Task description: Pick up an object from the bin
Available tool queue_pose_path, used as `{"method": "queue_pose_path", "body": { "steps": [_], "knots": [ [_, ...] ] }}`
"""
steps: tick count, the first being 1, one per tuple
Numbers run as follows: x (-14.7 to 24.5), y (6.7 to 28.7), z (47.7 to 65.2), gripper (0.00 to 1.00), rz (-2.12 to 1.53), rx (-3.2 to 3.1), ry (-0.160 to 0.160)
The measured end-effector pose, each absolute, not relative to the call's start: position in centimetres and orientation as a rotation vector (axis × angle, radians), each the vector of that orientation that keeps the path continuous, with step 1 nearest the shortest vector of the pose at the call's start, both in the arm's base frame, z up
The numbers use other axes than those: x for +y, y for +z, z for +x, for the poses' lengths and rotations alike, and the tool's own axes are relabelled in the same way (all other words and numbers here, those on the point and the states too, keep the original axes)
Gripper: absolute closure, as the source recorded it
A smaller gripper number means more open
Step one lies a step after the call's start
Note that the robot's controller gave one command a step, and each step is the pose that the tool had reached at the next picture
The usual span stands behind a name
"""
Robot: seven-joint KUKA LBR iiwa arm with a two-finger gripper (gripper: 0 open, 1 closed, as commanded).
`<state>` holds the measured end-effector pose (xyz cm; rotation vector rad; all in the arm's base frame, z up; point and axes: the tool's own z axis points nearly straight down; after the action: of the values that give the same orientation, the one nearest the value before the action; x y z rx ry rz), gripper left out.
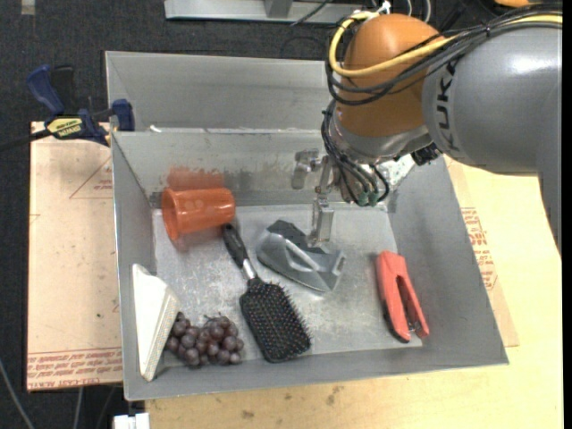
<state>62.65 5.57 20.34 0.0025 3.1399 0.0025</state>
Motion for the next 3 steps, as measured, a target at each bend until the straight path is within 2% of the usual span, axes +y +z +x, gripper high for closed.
{"method": "queue_pose_path", "body": {
  "steps": [1, 2, 3],
  "knots": [
    [5.6, 20.3, 62.6, 0.0, 0.003, 3.14, 0.002],
    [4.3, 14.7, 61.0, 0.0, 0.038, 3.135, 0.003],
    [4.4, 11.7, 62.1, 0.0, 0.013, 3.141, 0.001]
  ]
}}
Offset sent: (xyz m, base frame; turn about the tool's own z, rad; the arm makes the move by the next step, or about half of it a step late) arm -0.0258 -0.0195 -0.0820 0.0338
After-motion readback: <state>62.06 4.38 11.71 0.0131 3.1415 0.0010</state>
